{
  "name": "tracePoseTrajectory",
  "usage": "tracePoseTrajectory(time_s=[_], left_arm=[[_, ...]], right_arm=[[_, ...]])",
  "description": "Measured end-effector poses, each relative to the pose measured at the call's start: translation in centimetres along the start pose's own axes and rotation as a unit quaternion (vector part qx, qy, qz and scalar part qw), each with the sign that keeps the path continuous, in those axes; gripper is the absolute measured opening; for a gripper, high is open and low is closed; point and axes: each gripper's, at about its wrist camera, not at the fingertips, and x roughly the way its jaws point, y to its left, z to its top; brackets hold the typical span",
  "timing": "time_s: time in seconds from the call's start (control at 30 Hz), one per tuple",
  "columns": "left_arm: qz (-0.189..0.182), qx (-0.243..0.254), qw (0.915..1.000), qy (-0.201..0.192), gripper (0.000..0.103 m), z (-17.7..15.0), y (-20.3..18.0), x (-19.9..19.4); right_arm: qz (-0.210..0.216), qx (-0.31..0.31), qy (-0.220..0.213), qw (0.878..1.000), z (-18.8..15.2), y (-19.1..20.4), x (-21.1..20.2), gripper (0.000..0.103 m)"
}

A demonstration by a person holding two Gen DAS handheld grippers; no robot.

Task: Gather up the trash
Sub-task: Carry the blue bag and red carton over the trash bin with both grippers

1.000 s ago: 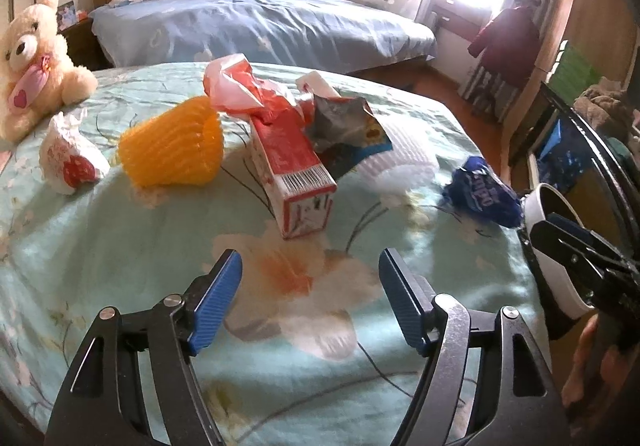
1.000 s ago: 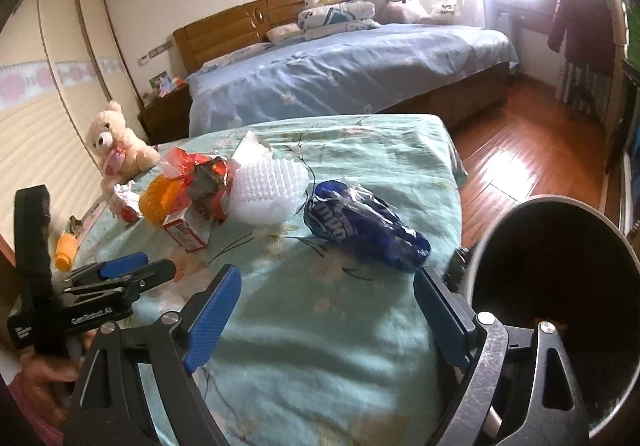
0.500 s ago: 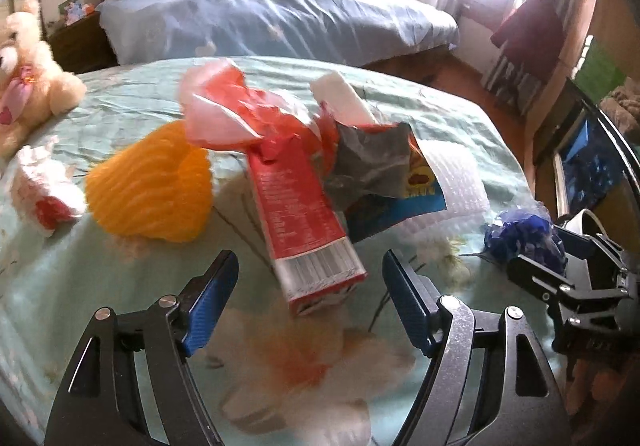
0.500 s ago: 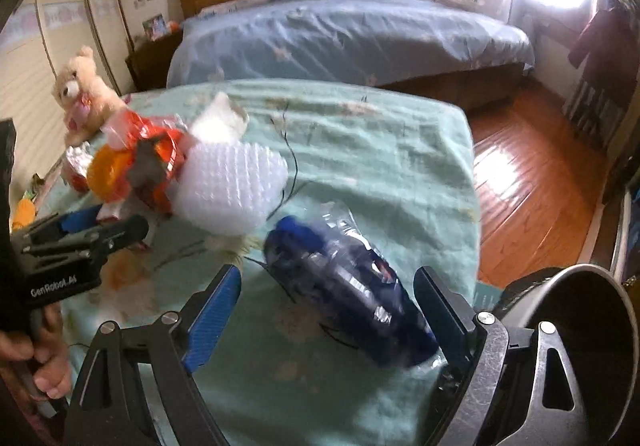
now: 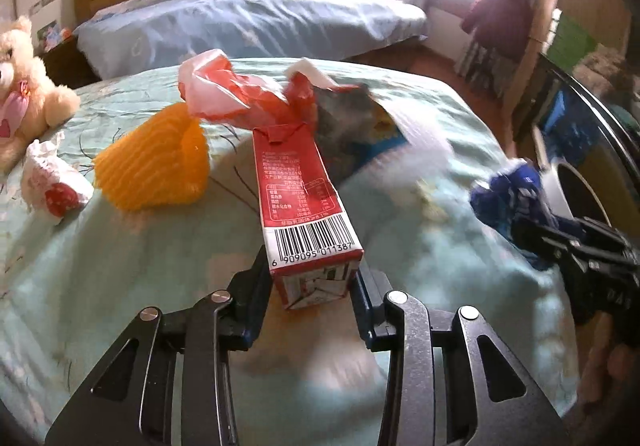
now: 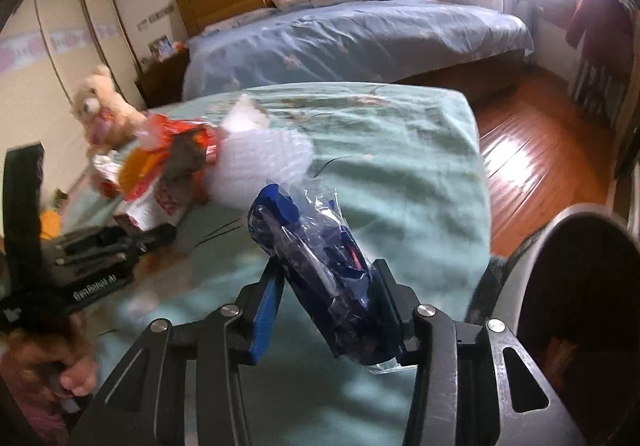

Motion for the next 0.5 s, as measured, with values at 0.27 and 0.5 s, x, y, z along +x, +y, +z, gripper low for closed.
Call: tracePoseTrajectory(time_s=[0.27, 0.5], left_arm=[[-0.044, 0.048, 0.9978, -0.010, 0.034, -2.5, -2.9, -3.0], [-0.070, 0.072, 0.9948, -0.016, 0.034, -2.8, -5.3, -4.4]], right_arm=[[0.021, 0.044, -0.019, 0.999, -2.7, 0.2, -2.9, 0.045], [0.014, 0.082, -0.040, 0.996, -4.2, -1.2, -5.2, 0.045]])
